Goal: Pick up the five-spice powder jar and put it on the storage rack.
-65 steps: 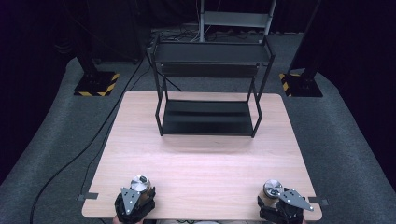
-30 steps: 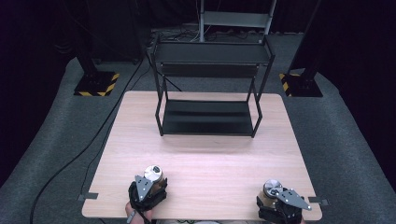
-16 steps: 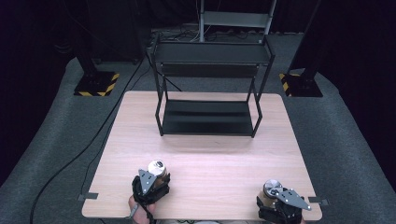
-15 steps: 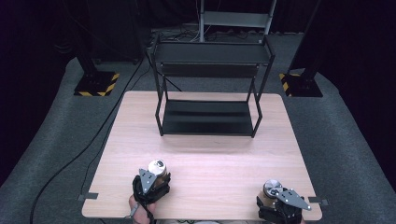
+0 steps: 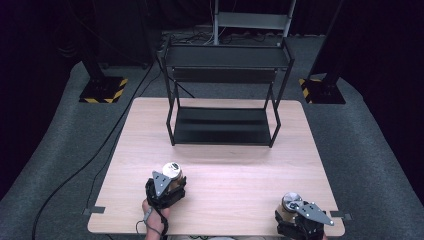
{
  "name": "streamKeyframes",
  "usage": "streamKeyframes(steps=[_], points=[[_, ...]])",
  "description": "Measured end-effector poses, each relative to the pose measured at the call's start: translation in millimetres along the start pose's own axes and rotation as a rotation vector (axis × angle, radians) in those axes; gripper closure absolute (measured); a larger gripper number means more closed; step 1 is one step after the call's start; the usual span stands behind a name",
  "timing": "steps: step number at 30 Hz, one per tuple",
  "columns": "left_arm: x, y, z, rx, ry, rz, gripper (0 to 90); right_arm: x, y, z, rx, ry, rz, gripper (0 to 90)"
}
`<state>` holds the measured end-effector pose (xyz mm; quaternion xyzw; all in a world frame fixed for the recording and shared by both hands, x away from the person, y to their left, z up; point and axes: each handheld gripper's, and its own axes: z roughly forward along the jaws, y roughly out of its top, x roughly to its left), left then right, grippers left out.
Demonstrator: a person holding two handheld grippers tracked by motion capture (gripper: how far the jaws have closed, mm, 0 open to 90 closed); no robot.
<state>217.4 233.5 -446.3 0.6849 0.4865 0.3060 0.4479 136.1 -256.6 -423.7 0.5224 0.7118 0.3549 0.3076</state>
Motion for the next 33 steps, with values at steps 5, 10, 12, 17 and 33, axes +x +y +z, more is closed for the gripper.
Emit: streamKeyframes(steps=[5,10,12,17,33], points=[[-0.5,4.6,6.7,0.004,-0.01,0.007,31.5,0.5,0.1,0.5,0.002,0.001,-0.002,0.0],[-1.1,10.2,12.0,0.003,-0.016,0.017,31.5,1.0,0.2,0.5,0.002,0.001,-0.005,0.0],[-1.3,12.4,14.2,0.003,-0.016,0.02,31.5,1.0,0.3,0.6,0.003,0.001,-0.005,0.0],[0.7,15.9,20.4,0.007,-0.018,0.016,31.5,1.0,0.3,0.8,0.003,0.003,-0.005,0.0],[3.3,29.7,35.4,0.02,-0.011,0.032,31.5,1.1,0.5,1.1,0.005,0.001,-0.007,0.0]])
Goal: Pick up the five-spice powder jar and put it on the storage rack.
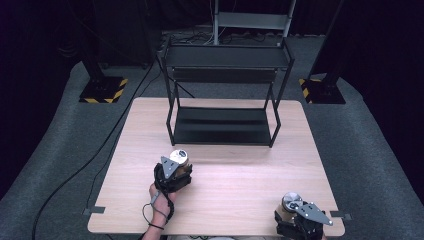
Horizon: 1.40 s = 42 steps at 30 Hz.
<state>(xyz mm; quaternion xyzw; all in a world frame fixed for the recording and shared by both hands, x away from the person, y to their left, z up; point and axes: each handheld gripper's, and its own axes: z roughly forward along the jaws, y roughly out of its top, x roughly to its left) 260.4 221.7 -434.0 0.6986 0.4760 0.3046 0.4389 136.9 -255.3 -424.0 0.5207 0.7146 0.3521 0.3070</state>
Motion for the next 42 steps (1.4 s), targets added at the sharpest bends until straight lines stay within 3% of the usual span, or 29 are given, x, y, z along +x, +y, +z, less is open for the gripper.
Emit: streamKeyframes(steps=[42], points=[[9.2,25.5,27.4,0.033,-0.022,0.004,31.5,-0.2,0.1,0.6,0.006,-0.002,-0.004,0.0]])
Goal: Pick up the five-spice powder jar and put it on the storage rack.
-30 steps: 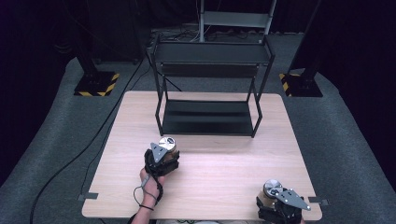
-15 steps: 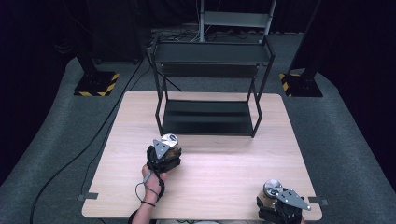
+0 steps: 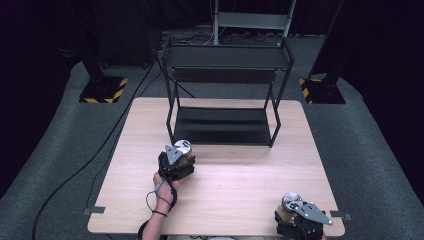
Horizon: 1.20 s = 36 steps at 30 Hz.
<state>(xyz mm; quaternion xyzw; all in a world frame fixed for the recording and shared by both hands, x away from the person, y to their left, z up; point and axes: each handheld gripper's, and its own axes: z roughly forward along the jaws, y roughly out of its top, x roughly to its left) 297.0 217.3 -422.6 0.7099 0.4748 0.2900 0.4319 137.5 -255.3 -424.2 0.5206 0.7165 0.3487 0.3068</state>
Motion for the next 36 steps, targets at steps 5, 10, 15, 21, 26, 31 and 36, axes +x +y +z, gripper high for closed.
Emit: streamKeyframes(steps=[5,10,15,21,26,31,36], points=[[0.8,2.9,4.8,0.006,-0.001,-0.004,31.5,-0.3,0.1,-0.1,0.001,-0.001,0.001,0.0],[1.7,6.9,7.6,0.012,0.001,-0.002,31.5,-0.3,0.1,-0.4,0.0,-0.002,0.0,0.0],[1.9,10.6,10.6,0.015,0.002,0.001,31.5,-0.5,0.1,-0.4,0.001,-0.002,0.001,0.0],[2.4,15.4,14.3,0.017,0.002,0.003,31.4,-0.8,0.4,-0.6,0.002,-0.003,0.0,0.0],[2.3,18.5,17.2,0.021,0.001,0.008,31.4,-0.9,0.3,-0.8,0.002,-0.004,0.0,0.0],[2.5,21.7,20.1,0.024,0.003,0.013,31.5,-0.8,0.4,-0.9,0.002,-0.004,-0.001,0.0],[4.1,27.0,23.1,0.03,0.005,0.02,31.4,-0.6,0.5,-0.5,0.004,-0.003,0.0,0.0]])
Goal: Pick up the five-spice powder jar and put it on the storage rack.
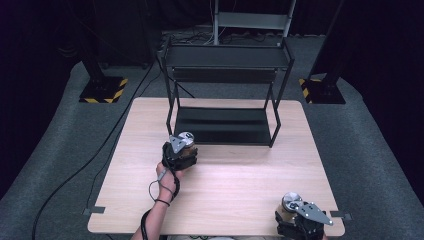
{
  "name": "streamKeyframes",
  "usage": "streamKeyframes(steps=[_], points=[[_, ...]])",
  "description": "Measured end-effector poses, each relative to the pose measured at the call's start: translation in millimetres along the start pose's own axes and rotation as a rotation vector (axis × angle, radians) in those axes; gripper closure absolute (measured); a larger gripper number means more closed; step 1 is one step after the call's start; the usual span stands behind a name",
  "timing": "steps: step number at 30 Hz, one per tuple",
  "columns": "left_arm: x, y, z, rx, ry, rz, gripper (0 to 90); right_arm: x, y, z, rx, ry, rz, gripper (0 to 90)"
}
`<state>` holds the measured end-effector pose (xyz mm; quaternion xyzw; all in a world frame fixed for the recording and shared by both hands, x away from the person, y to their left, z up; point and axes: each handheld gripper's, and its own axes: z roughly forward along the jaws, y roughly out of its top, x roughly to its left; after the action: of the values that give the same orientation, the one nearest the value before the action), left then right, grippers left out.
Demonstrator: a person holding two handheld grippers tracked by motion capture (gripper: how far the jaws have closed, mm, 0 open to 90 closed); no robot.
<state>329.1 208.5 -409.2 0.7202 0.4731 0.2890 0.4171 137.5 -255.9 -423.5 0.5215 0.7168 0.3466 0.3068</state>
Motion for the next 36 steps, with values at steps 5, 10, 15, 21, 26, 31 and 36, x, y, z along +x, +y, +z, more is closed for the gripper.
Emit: streamKeyframes(steps=[5,10,15,21,26,31,36], points=[[2.3,5.7,2.3,-0.004,-0.002,-0.008,31.4,0.2,0.0,0.4,0.002,0.0,-0.004,0.0],[2.6,10.2,4.9,-0.005,-0.003,-0.001,31.5,-0.1,-0.1,0.1,0.002,0.0,-0.002,0.0],[2.7,14.3,8.1,-0.002,-0.002,0.003,31.4,-0.6,-0.4,-0.1,0.002,-0.001,-0.002,0.0],[3.3,19.6,11.0,0.0,0.004,0.01,31.5,-0.7,-0.4,0.3,0.003,0.0,-0.003,0.0],[3.3,23.6,14.5,0.005,0.006,0.012,31.5,-0.6,-0.4,0.3,0.003,-0.001,-0.003,0.0],[2.5,28.1,18.1,0.007,0.009,0.018,31.5,-0.7,-0.4,0.1,0.003,-0.001,-0.003,0.0],[1.4,32.0,22.0,0.009,0.009,0.027,31.4,-0.9,-0.5,-0.3,0.003,-0.003,-0.003,0.0]])
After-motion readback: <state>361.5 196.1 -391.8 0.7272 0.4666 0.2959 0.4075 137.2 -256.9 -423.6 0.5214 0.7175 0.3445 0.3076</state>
